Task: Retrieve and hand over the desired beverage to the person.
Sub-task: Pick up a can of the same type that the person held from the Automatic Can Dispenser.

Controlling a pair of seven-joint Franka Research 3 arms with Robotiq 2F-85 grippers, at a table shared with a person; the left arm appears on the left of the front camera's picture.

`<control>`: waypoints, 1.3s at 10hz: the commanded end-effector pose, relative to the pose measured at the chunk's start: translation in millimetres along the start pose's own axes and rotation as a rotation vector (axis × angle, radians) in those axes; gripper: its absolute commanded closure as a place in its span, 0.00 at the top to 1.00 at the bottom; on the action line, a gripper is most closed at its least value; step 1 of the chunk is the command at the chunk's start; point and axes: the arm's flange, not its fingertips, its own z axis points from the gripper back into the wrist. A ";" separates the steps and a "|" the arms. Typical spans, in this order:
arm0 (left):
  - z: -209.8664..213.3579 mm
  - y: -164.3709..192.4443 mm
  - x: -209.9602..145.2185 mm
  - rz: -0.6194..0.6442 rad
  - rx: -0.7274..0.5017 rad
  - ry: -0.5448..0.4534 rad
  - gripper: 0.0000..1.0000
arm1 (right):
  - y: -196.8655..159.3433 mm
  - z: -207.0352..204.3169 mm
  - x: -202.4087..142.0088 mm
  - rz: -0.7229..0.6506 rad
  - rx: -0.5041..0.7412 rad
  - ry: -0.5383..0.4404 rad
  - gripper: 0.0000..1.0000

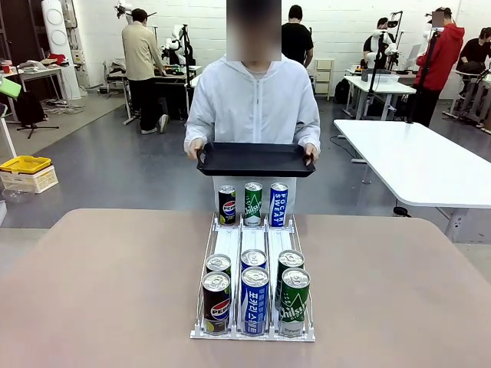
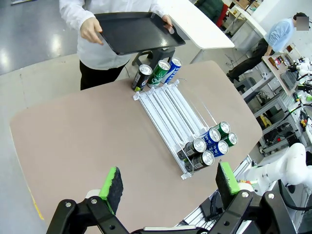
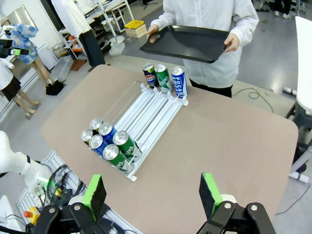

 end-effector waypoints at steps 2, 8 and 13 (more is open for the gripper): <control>-33.5 -24.5 14.4 -0.065 0.040 0.115 1.00 | 0.1 -1.4 0.6 0.009 0.024 -0.002 1.00; -262.6 -128.7 -4.6 0.024 0.192 0.808 1.00 | 0.1 -1.4 0.6 0.009 0.024 -0.002 1.00; -288.3 -169.9 -43.4 0.110 0.474 0.696 1.00 | 0.1 -1.4 0.6 0.009 0.024 -0.002 1.00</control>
